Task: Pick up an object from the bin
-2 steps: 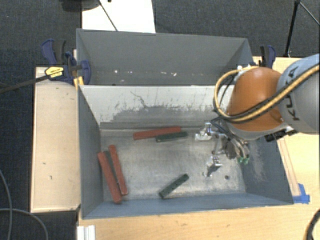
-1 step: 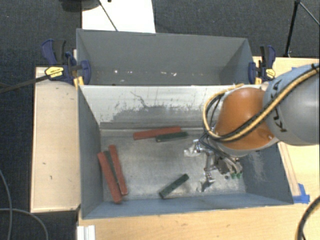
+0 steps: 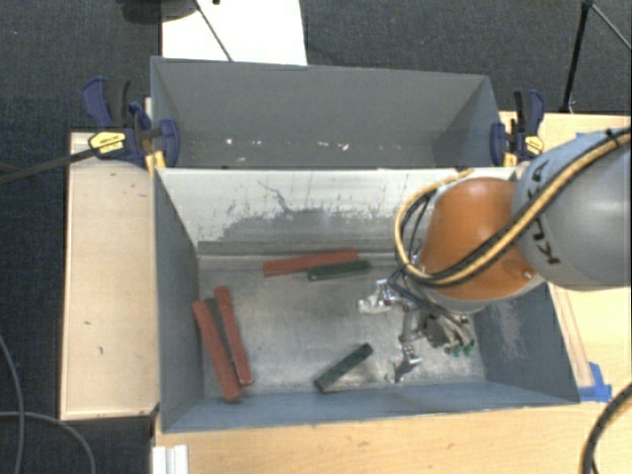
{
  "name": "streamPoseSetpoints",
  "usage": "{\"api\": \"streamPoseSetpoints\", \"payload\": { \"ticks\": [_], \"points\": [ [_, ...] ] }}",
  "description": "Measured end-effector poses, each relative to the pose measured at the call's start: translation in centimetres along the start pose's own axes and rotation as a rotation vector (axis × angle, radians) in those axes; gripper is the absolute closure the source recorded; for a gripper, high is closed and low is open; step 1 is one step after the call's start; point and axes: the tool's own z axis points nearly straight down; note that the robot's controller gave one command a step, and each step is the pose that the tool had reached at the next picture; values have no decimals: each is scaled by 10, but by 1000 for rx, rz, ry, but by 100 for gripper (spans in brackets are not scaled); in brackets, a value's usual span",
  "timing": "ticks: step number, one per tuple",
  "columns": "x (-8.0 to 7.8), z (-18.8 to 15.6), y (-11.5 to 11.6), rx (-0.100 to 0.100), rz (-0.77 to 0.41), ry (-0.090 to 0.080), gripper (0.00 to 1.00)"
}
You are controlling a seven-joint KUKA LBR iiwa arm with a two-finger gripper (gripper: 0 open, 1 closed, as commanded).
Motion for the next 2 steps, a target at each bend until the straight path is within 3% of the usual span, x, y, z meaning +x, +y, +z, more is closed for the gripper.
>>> {"api": "streamPoseSetpoints", "payload": {
  "ticks": [1, 2],
  "points": [
    [-14, -21, -19, -5, -68, -1, 0],
    [-20, 34, 106, -1, -320, -4, 100]
  ]
}}
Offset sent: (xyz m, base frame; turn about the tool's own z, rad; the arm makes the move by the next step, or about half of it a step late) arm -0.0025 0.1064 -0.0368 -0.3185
